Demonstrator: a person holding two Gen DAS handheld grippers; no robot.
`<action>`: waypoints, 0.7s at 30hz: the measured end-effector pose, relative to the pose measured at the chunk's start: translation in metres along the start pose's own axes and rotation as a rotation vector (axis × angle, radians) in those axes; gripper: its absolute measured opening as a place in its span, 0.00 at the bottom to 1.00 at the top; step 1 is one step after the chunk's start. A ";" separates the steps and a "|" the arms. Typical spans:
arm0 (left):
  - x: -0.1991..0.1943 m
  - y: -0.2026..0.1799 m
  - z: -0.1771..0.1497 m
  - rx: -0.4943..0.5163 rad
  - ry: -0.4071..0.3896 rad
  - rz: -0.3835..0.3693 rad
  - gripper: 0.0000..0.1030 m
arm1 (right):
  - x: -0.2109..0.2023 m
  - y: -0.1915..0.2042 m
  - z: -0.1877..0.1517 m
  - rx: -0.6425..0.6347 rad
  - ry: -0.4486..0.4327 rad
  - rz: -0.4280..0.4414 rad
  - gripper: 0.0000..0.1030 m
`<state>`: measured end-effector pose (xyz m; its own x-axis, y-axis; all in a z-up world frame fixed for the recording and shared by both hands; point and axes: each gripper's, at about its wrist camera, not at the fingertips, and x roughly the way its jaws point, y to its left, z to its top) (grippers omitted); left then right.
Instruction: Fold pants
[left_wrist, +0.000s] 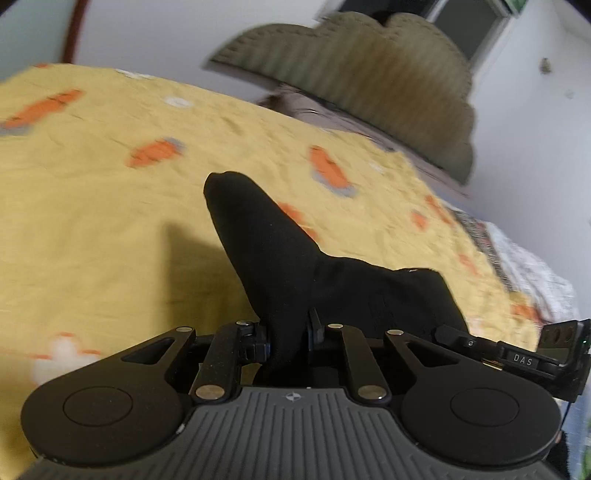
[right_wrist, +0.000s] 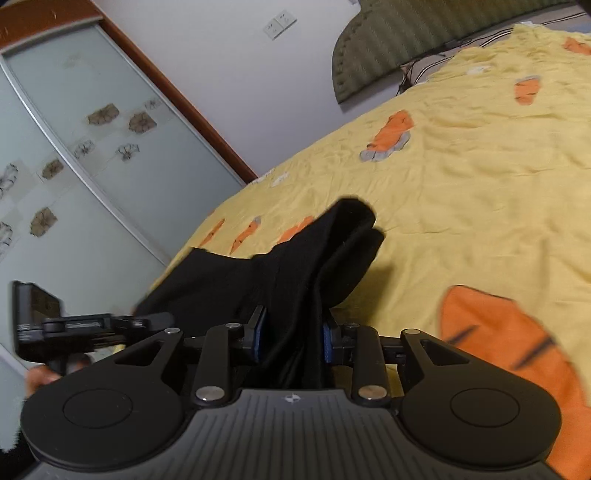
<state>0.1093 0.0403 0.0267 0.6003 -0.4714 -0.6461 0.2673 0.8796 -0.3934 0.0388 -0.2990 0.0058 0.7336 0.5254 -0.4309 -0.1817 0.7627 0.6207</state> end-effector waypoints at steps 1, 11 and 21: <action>0.003 0.005 0.000 0.009 0.015 0.038 0.27 | 0.011 0.001 0.000 0.004 0.011 -0.018 0.27; 0.004 0.027 0.010 0.041 -0.027 0.269 0.54 | 0.018 0.054 0.003 -0.318 -0.036 -0.344 0.29; 0.101 -0.004 0.026 0.173 0.099 0.301 0.95 | 0.127 0.071 0.011 -0.461 0.176 -0.191 0.51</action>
<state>0.1884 -0.0093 -0.0198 0.5980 -0.1865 -0.7795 0.2185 0.9737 -0.0653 0.1259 -0.1822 0.0025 0.6677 0.3859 -0.6366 -0.3538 0.9169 0.1847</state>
